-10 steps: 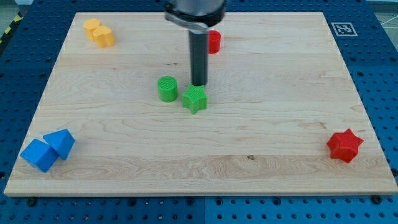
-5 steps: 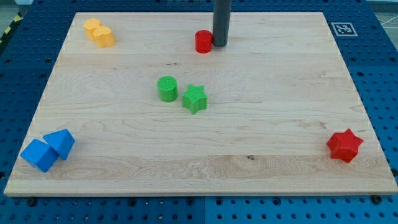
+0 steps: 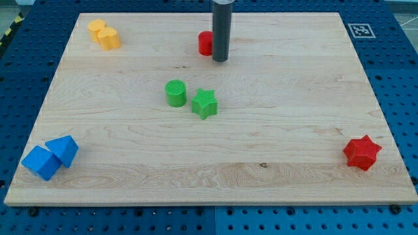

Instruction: Push the red circle a bit left and up

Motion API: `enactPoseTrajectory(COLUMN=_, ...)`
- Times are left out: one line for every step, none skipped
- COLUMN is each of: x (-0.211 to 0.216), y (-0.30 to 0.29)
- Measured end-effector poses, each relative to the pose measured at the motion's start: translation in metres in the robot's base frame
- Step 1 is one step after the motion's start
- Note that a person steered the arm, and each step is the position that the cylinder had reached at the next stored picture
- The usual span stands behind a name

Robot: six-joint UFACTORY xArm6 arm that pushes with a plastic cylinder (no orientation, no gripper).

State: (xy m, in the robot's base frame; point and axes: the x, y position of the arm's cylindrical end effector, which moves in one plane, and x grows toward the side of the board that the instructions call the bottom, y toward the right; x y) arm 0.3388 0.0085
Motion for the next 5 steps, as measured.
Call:
enactPoseTrajectory(x=0.001, y=-0.017)
enactPoseTrajectory(x=-0.01, y=-0.017)
enactPoseTrajectory(x=-0.012, y=-0.02)
enactPoseTrajectory(x=-0.012, y=-0.025)
enactPoseTrajectory(x=-0.017, y=-0.025)
